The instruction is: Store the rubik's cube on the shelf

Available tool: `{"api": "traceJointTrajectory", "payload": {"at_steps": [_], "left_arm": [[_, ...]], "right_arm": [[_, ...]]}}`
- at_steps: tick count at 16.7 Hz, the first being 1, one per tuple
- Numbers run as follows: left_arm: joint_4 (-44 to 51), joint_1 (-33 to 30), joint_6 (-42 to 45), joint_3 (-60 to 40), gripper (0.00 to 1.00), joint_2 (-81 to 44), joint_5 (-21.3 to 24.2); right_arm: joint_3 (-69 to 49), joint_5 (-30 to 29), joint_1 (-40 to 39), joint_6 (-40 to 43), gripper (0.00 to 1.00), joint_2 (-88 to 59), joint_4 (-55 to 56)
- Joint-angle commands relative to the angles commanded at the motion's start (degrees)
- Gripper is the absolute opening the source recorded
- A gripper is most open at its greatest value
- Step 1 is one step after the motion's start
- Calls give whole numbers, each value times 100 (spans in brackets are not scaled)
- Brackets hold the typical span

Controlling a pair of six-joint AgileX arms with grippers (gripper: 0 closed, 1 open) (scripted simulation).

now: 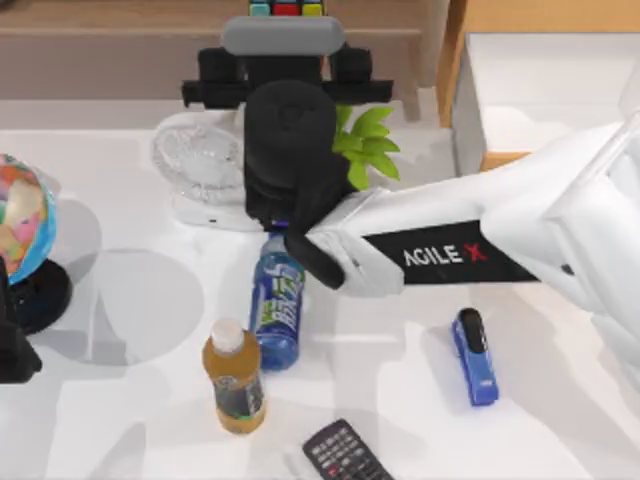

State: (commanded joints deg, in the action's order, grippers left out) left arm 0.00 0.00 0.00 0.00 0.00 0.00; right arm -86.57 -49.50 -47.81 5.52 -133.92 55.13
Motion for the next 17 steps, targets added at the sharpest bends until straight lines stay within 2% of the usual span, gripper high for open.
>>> {"api": "traceJointTrajectory", "payload": {"at_steps": [9, 13, 17], "left_arm": [[0, 0, 0, 0, 100, 0, 0], [0, 0, 0, 0, 100, 0, 0], [0, 0, 0, 0, 100, 0, 0]], "right_arm": [[-193, -15, 129, 20, 0, -160, 173], [-985, 50, 438, 115, 0, -780, 455], [-1969, 159, 575, 58, 0, -1159, -45]]}}
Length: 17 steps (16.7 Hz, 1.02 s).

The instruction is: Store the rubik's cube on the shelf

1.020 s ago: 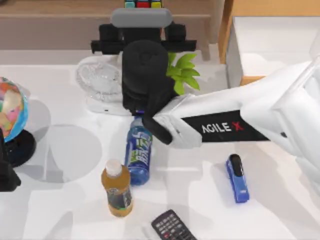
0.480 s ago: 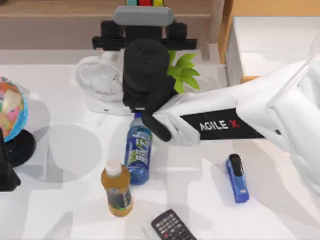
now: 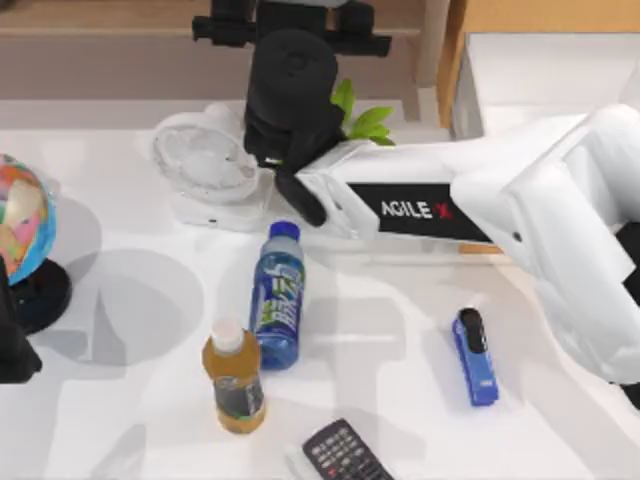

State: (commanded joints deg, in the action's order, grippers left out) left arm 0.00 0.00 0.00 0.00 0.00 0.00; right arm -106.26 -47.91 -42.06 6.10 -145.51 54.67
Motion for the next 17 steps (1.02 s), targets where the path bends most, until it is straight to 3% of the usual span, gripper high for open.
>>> {"api": "traceJointTrajectory", "payload": {"at_steps": [7, 13, 17], "left_arm": [[0, 0, 0, 0, 100, 0, 0], [0, 0, 0, 0, 100, 0, 0], [0, 0, 0, 0, 100, 0, 0]], "right_arm": [[-920, 542, 186, -189, 0, -233, -1395], [-985, 607, 209, -188, 0, -297, -1525], [-985, 607, 209, -188, 30, -297, -1525]]}}
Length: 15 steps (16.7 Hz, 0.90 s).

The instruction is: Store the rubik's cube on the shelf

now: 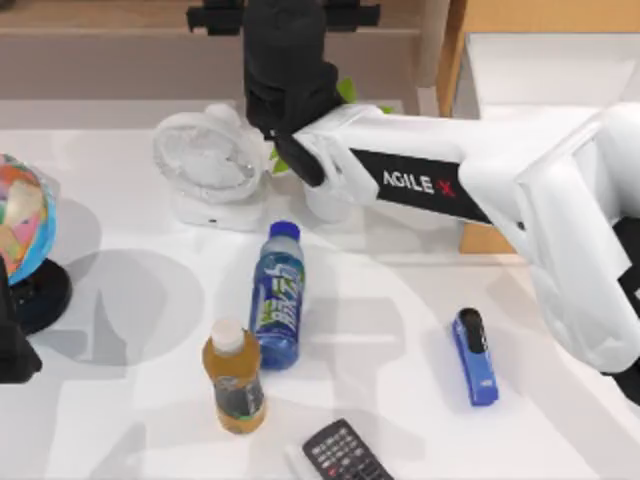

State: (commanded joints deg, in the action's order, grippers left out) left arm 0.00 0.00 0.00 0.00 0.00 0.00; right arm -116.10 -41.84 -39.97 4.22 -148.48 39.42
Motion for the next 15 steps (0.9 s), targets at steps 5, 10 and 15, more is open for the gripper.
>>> {"api": "traceJointTrajectory", "payload": {"at_steps": [5, 10, 15], "left_arm": [[0, 0, 0, 0, 100, 0, 0], [0, 0, 0, 0, 100, 0, 0], [0, 0, 0, 0, 100, 0, 0]], "right_arm": [[0, 0, 0, 0, 68, 0, 0], [0, 0, 0, 0, 100, 0, 0], [0, 0, 0, 0, 100, 0, 0]]}}
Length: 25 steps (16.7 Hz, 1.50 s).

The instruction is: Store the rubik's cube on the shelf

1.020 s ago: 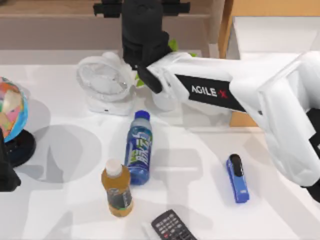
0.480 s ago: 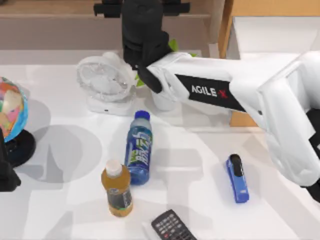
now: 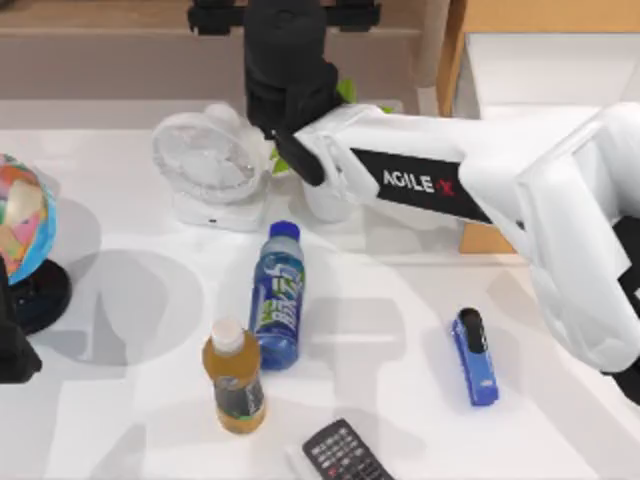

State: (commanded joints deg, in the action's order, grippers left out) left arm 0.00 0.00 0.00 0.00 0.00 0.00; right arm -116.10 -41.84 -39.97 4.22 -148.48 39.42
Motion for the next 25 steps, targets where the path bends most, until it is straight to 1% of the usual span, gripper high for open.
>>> {"api": "traceJointTrajectory", "payload": {"at_steps": [4, 6, 8, 10, 13, 18, 22, 25], "left_arm": [[0, 0, 0, 0, 100, 0, 0], [0, 0, 0, 0, 100, 0, 0], [0, 0, 0, 0, 100, 0, 0], [0, 0, 0, 0, 100, 0, 0], [0, 0, 0, 0, 100, 0, 0], [0, 0, 0, 0, 100, 0, 0], [0, 0, 0, 0, 100, 0, 0], [0, 0, 0, 0, 100, 0, 0]], "right_arm": [[1, 0, -25, 0, 100, 1, 1], [164, 85, -39, 136, 100, 126, 174], [558, 271, -65, 440, 100, 398, 589], [1183, 517, -93, 875, 100, 777, 1240], [2527, 928, -102, 1724, 100, 1463, 2582], [5319, 1574, 13, 3477, 100, 2636, 4781], [7367, 1969, 253, 4956, 100, 3388, 5884], [8727, 2177, 498, 6066, 100, 3759, 6403]]}}
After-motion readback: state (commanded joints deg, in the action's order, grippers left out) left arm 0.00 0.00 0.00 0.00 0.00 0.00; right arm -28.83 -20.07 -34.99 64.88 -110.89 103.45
